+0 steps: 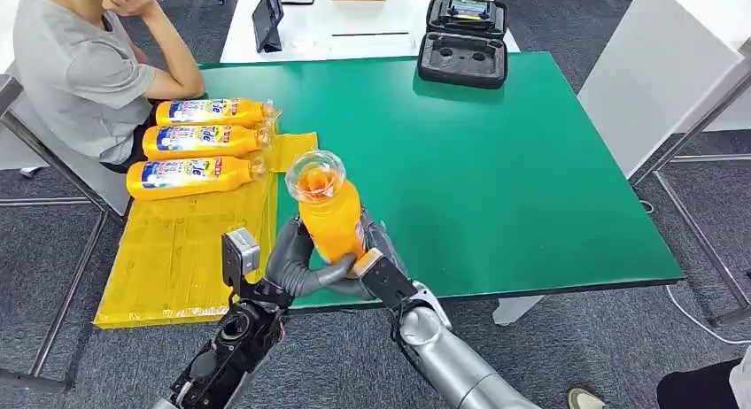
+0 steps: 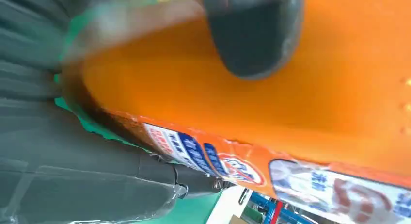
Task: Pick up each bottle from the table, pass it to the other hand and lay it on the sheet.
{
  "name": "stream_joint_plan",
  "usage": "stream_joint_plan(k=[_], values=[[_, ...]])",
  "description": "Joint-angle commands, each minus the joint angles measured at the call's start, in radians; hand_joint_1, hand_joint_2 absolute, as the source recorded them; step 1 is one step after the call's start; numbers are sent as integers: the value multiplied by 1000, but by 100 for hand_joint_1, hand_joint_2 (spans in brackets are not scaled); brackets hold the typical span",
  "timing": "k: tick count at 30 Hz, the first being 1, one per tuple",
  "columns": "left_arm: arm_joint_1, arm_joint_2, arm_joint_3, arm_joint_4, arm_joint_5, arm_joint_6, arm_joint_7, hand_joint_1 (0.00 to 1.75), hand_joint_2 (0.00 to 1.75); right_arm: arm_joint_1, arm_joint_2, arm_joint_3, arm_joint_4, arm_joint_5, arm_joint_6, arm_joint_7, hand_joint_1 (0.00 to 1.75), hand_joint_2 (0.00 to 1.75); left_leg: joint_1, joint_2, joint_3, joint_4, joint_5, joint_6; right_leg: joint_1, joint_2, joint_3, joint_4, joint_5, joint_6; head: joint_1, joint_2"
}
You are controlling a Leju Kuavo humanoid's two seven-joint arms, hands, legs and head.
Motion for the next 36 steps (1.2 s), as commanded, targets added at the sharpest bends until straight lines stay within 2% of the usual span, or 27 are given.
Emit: stream_joint_plan(k=[1,11,14,26,28,32,34,36], values=[[-49,30,-22,42,-13,4,11,175,175,-13,-24,-6,1,-6,0,10,0,175,-1,-1,5,-1,-1,0,0,-2,5,-1,-2,0,0,0],[-52,50,13,51,-21,35,-3,175,175,11,-30,-6,-11,9,2,4,0,175,0,0,3,-1,-1,0,0,-1,3,-1,-1,0,0,0],[-38,18,63,30,41,56,3,173,175,20,-31,10,-23,30,-2,5,0,175,0,0,4,-1,-1,0,0,-1,4,-1,-1,0,0,0],[-58,21,61,55,24,81,19,169,175,28,-34,-1,-27,38,-7,6,0,175,0,-1,4,-1,-1,0,0,-2,5,-1,-1,0,0,0],[-69,27,54,66,-7,100,16,164,175,30,-34,-3,-30,39,-7,5,0,175,0,-1,3,-1,-1,0,0,-2,3,-1,-1,0,0,0],[-87,49,65,84,-65,147,17,171,175,33,-37,-7,-33,41,-8,5,0,175,-1,0,6,-1,-1,0,0,-2,6,-1,-2,0,0,0],[-83,59,76,81,-95,182,14,171,175,37,-39,-9,-32,42,-11,4,0,175,0,0,2,-1,0,0,0,-1,2,-1,-1,0,0,0],[-76,72,91,75,-104,189,11,171,175,43,-43,-10,-32,42,-12,2,0,175,-1,1,7,-2,-1,0,0,-1,6,-1,-1,0,0,0]])
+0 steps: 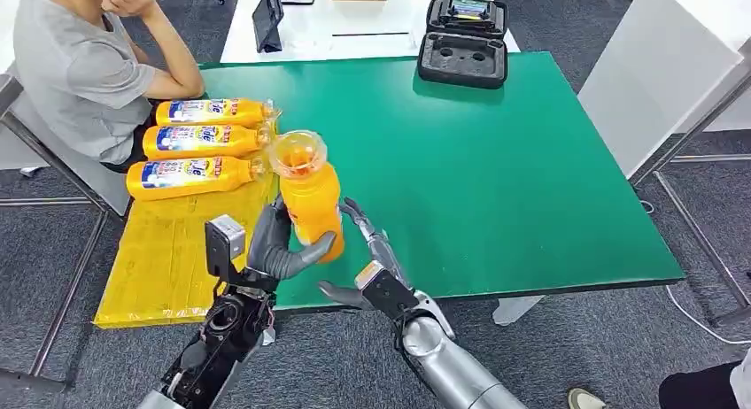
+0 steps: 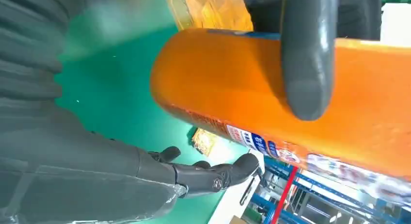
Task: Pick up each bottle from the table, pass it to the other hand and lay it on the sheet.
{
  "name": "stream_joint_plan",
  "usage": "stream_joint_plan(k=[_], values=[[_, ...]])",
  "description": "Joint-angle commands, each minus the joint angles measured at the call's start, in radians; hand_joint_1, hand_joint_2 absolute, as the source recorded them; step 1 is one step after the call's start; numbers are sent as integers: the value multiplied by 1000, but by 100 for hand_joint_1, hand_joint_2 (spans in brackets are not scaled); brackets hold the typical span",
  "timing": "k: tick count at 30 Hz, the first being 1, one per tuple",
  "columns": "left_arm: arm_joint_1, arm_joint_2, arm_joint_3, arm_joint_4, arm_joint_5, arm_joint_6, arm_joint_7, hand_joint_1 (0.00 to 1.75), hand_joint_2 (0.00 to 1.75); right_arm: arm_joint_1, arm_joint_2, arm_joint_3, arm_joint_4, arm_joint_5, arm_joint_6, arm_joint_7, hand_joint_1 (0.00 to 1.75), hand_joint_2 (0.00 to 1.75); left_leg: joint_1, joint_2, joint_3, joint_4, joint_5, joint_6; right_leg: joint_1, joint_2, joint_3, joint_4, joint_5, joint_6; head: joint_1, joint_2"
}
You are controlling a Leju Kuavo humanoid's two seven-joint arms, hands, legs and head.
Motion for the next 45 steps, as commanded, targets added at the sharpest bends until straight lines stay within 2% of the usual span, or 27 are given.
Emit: stream_joint_plan(k=[1,2,3,4,10,13,15,16,18,22,23,25,31,45], values=[[-48,58,40,64,-97,94,-6,169,175,0,-27,-11,10,3,-10,-2,0,175,0,1,3,-1,-1,0,0,0,3,-1,-1,0,0,0],[-48,63,49,62,-110,107,-6,169,175,2,-29,-13,10,4,-11,-3,0,175,0,1,6,-2,-1,0,0,0,6,-2,-1,0,0,0],[-49,64,54,60,-109,106,-6,169,175,2,-29,-13,10,4,-11,-3,0,175,0,1,3,-1,0,0,0,0,2,-1,0,0,0,0],[-49,65,63,56,-141,123,-4,168,175,5,-29,-17,10,4,-11,-5,0,175,-1,1,6,-2,-1,0,0,-1,5,-1,-1,0,0,0],[-49,64,72,52,-192,150,2,166,175,8,-28,-22,6,6,-11,-6,0,175,0,0,2,-1,0,0,0,-1,2,-1,-1,0,0,0],[-56,71,73,56,-299,231,15,169,175,15,-29,-26,0,10,-10,-5,0,175,0,0,2,-1,0,0,0,-1,2,0,-1,0,0,0],[-56,73,77,54,-298,230,15,169,175,16,-31,-26,0,10,-10,-5,0,175,0,0,2,-1,0,0,0,-1,2,-1,0,0,0,0],[-57,78,73,55,-346,254,26,175,175,19,-31,-29,-3,10,-10,-5,0,175,0,0,4,-1,-1,0,0,-1,4,-1,-1,0,0,0],[-61,94,65,58,-439,273,54,169,175,21,-31,-32,2,10,-4,-4,0,175,0,0,4,-1,-1,0,0,-1,4,-1,-1,0,0,0],[-60,99,70,56,-470,259,64,169,175,22,-30,-35,5,10,0,-6,0,175,0,0,4,-1,-1,0,0,-1,4,-1,-1,0,0,0],[-61,100,74,57,-470,250,65,164,175,24,-28,-37,3,9,2,-7,0,175,0,0,2,-1,0,0,0,-1,2,-1,-1,0,0,0],[-61,103,76,59,-470,250,64,171,175,27,-26,-37,3,9,2,-7,0,175,0,0,6,-1,-2,0,0,-1,5,-1,-2,0,0,0],[-60,100,76,63,-470,249,63,171,175,29,-26,-36,5,8,3,-7,0,175,0,0,2,-1,0,0,0,-1,2,0,-1,0,0,0],[-64,103,83,81,-515,243,78,173,175,30,-26,-36,27,8,9,-15,0,175,0,-1,4,-1,-1,0,0,-2,4,-1,-1,0,0,0]])
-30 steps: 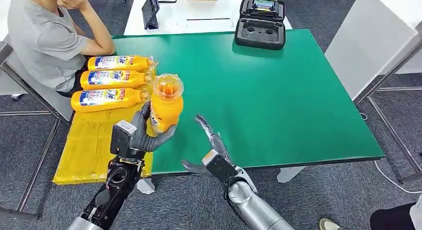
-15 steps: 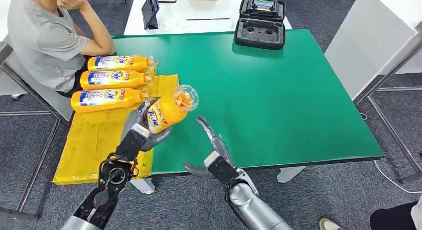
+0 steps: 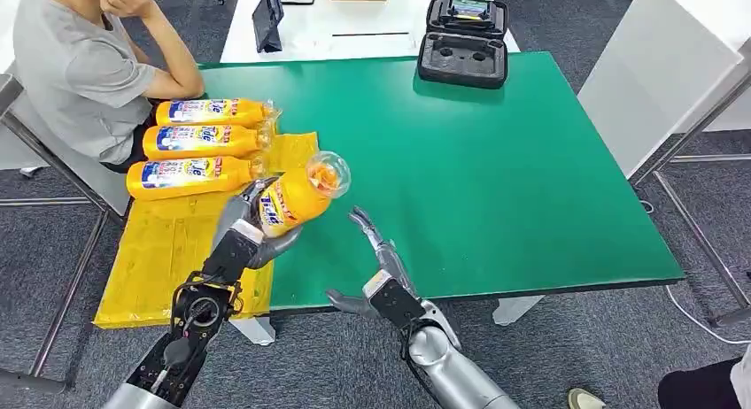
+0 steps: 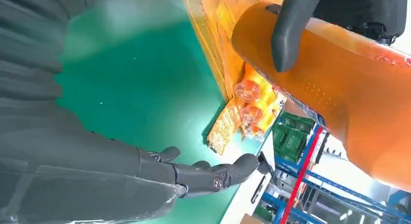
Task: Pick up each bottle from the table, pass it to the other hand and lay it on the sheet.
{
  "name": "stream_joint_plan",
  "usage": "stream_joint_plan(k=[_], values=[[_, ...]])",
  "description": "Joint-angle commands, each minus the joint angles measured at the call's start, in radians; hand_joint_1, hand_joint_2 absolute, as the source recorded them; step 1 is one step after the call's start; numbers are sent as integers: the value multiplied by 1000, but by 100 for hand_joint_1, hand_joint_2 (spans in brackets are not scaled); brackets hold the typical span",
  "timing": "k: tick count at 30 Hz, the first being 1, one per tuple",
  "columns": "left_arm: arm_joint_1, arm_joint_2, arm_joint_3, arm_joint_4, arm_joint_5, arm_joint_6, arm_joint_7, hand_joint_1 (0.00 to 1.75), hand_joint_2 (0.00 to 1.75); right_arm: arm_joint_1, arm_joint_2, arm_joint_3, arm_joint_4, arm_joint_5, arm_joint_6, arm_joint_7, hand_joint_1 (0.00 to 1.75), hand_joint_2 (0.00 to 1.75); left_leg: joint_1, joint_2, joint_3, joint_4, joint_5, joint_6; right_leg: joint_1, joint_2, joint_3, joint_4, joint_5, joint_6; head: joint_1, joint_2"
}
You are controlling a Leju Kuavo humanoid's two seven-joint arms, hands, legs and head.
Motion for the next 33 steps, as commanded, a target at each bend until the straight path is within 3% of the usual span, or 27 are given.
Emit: stream_joint_plan(k=[1,33], values=[[-52,17,7,78,-56,2,19,175,175,-16,-12,-12,39,-3,9,-5,0,175,0,0,3,-1,-1,0,0,-1,3,-1,-1,0,0,0],[-66,32,-23,103,-223,49,74,175,175,-39,-2,-23,88,11,14,-12,0,175,0,0,3,-1,-1,0,0,-1,3,-1,-1,0,0,0]])
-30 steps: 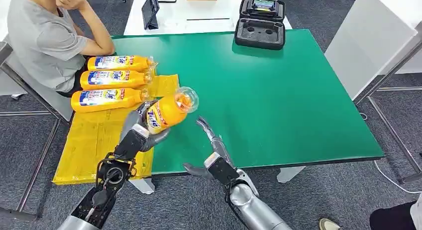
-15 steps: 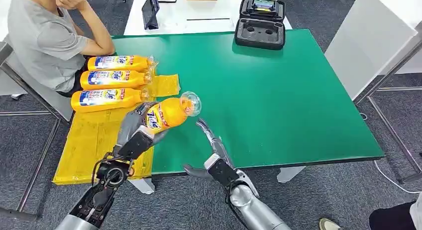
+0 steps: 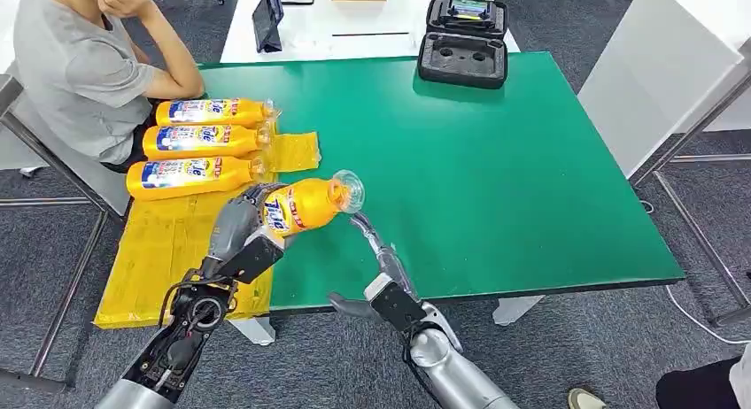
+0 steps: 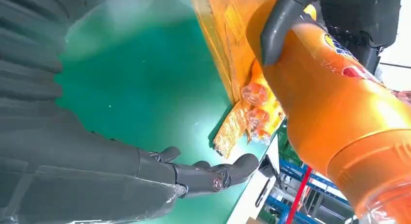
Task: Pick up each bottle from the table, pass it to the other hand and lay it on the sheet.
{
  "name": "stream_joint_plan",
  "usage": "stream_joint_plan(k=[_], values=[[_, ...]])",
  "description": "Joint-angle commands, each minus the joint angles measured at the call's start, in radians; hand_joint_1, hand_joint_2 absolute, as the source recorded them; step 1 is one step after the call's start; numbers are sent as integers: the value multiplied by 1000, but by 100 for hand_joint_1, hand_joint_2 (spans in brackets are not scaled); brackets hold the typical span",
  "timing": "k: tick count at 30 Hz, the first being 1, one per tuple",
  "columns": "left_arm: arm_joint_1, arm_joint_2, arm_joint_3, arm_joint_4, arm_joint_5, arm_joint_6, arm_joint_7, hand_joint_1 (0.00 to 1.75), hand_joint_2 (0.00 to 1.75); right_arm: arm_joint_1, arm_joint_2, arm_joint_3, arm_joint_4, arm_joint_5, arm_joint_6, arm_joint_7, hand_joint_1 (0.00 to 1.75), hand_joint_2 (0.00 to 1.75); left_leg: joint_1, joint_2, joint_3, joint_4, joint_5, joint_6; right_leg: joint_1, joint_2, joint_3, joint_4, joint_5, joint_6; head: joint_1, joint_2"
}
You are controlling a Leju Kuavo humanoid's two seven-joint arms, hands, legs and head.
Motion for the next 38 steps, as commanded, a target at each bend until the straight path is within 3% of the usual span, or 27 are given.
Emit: stream_joint_plan(k=[1,14,20,28,38], values=[[-48,15,-21,63,1,-6,2,175,175,-41,-2,-14,59,2,5,1,0,175,0,0,5,-1,-1,0,0,-1,5,-1,-1,0,0,0],[-48,15,-21,63,1,-6,2,175,175,-41,-2,-14,59,2,5,1,0,175,0,0,5,-1,-1,0,0,-1,5,-1,-1,0,0,0],[-77,36,-50,89,-104,-34,50,175,175,-38,1,-26,70,0,1,-3,0,175,0,0,6,-1,-1,0,0,-2,6,-1,-2,0,0,0],[-100,50,-27,104,-279,42,164,175,175,-5,6,-53,69,1,-3,-3,0,175,0,0,5,-1,-1,0,0,-1,5,-1,-1,0,0,0],[-125,57,-33,160,-389,42,202,175,175,-26,13,-62,119,5,3,-16,0,175,0,0,4,-1,-1,0,0,-1,4,-1,-1,0,0,0]])
